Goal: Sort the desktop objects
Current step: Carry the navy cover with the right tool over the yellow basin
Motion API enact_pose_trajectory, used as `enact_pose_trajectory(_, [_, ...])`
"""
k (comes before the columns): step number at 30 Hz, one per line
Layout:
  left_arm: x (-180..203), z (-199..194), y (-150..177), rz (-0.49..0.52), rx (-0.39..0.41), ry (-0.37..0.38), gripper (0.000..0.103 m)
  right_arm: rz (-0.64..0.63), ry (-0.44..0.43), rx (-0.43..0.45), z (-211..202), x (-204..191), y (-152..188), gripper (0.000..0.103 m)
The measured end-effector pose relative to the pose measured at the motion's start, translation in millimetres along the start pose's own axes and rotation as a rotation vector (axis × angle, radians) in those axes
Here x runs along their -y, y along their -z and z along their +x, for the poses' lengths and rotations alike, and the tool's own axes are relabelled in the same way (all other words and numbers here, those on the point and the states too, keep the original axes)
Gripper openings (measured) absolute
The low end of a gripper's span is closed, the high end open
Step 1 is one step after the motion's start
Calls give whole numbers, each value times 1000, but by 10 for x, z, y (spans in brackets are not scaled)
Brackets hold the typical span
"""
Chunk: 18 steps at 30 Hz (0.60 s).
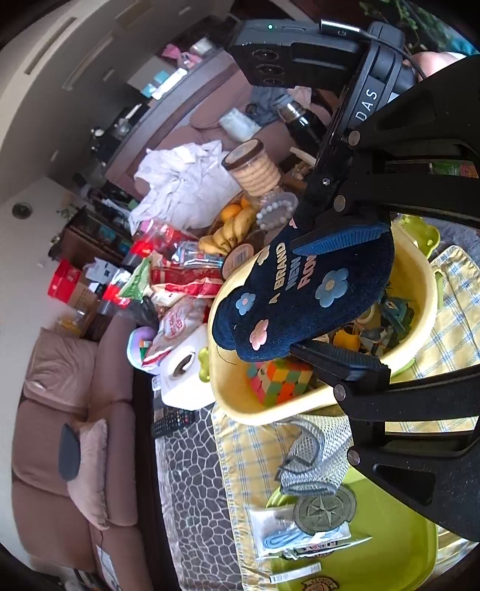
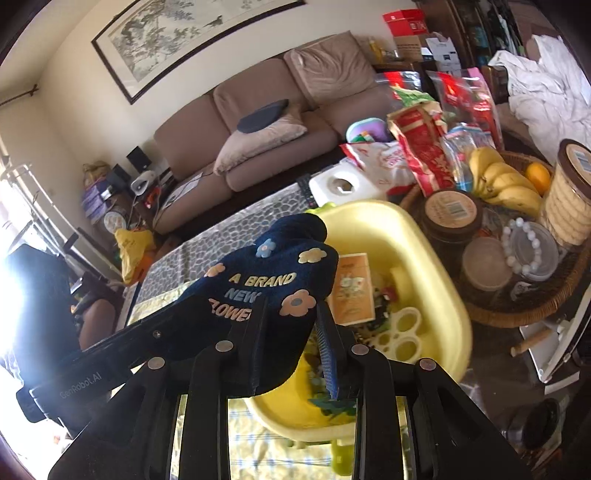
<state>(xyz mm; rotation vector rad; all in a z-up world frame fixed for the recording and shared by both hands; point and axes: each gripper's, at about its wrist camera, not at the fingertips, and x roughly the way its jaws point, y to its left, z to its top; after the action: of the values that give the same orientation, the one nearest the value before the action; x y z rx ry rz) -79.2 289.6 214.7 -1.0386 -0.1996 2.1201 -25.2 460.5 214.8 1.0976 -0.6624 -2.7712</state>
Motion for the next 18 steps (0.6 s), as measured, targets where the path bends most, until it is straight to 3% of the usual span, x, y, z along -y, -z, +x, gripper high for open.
enact_pose_trajectory(7, [66,489,138,90,-84,-42,44,38,38,-28,180,460,124,27])
enact_pose_trajectory(14, [114,770,230,140,-157,-63,44,4,90,-29,243,567,201,27])
enact_pose_trajectory(18, [145,926,285,193,-229,-141,45,-40,156,-80,338,547,265,27])
